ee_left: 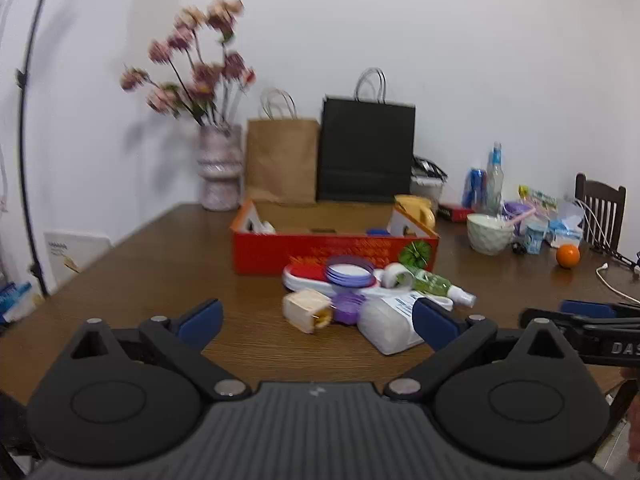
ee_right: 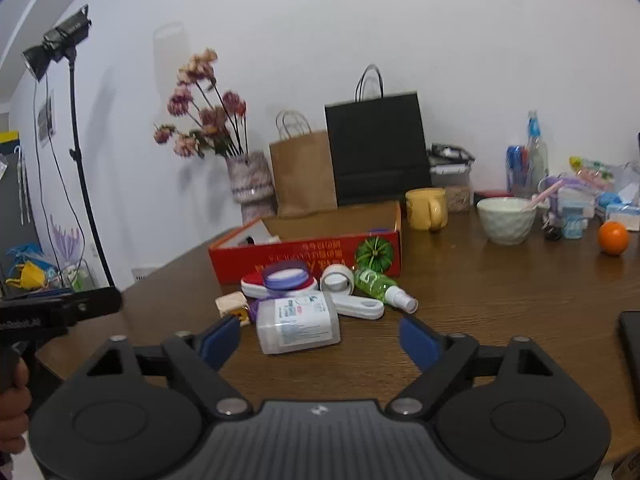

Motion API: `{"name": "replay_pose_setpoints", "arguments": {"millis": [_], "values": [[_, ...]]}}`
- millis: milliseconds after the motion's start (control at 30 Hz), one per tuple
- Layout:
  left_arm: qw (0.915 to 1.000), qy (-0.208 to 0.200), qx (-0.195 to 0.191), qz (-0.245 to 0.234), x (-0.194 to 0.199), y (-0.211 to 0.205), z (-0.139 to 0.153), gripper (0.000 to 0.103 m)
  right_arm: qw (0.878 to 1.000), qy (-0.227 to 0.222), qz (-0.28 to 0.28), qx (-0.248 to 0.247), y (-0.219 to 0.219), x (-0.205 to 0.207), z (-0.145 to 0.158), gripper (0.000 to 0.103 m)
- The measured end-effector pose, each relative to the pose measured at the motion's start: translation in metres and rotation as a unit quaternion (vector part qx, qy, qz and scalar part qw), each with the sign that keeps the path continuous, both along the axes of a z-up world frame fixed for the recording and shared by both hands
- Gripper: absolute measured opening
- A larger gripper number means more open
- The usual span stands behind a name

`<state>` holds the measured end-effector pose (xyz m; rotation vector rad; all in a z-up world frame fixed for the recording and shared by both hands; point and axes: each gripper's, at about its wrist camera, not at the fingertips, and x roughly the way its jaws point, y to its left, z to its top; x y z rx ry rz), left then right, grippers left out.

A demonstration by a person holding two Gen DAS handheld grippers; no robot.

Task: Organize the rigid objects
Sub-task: 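Grasp the large white plastic jar with the right tool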

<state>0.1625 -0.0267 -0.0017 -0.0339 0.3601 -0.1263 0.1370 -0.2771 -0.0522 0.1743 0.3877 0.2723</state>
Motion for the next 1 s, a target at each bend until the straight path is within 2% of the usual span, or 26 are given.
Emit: {"name": "replay_pose_setpoints", "arguments": {"millis": [33, 67, 100, 133, 333, 433, 467, 567, 633, 700, 867, 1000], "values": [[1.0000, 0.007, -0.002, -0.005, 0.010, -0.005, -0.004, 0.093, 1.000, 0.008, 0.005, 0.005, -0.001, 0.010, -0.003, 0.069], [0.9999, 0.015, -0.003, -0.007, 0.021, -0.011, -0.008, 0.083, 1.000, 0.015, 0.009, 0.007, -0.002, 0.021, -0.006, 0.061], [0.9996, 0.026, -0.004, -0.011, 0.030, -0.016, -0.012, 0.075, 1.000, 0.019, 0.013, 0.008, -0.002, 0.030, -0.008, 0.058], [0.9991, 0.038, -0.008, -0.016, 0.040, -0.019, -0.015, 0.071, 1.000, 0.025, 0.016, 0.009, -0.002, 0.042, -0.010, 0.058], [0.9938, 0.093, -0.037, -0.048, 0.093, -0.040, -0.034, 0.065, 0.998, 0.047, 0.033, 0.022, -0.004, 0.105, -0.024, 0.056], [0.9903, 0.118, -0.047, -0.056, 0.114, -0.045, -0.043, 0.047, 0.996, 0.062, 0.047, 0.038, -0.002, 0.133, -0.032, 0.053], [0.9886, 0.128, -0.052, -0.059, 0.120, -0.045, -0.046, 0.041, 0.995, 0.069, 0.052, 0.042, -0.001, 0.140, -0.034, 0.048], [0.9836, 0.141, -0.088, -0.070, 0.129, -0.041, -0.048, 0.040, 0.991, 0.094, 0.075, 0.058, 0.002, 0.158, -0.045, 0.037], [0.9820, 0.141, -0.098, -0.079, 0.131, -0.040, -0.049, 0.034, 0.987, 0.098, 0.093, 0.085, 0.000, 0.162, -0.048, 0.033], [0.9818, 0.140, -0.103, -0.077, 0.130, -0.043, -0.049, 0.032, 0.984, 0.106, 0.102, 0.103, -0.001, 0.164, -0.050, 0.029], [0.9807, 0.144, -0.104, -0.083, 0.115, -0.043, -0.047, 0.029, 0.985, 0.107, 0.096, 0.093, 0.002, 0.141, -0.047, 0.029], [0.9811, 0.141, -0.089, -0.099, 0.082, -0.040, -0.046, 0.029, 0.986, 0.106, 0.093, 0.088, 0.004, 0.097, -0.046, 0.029]]}}
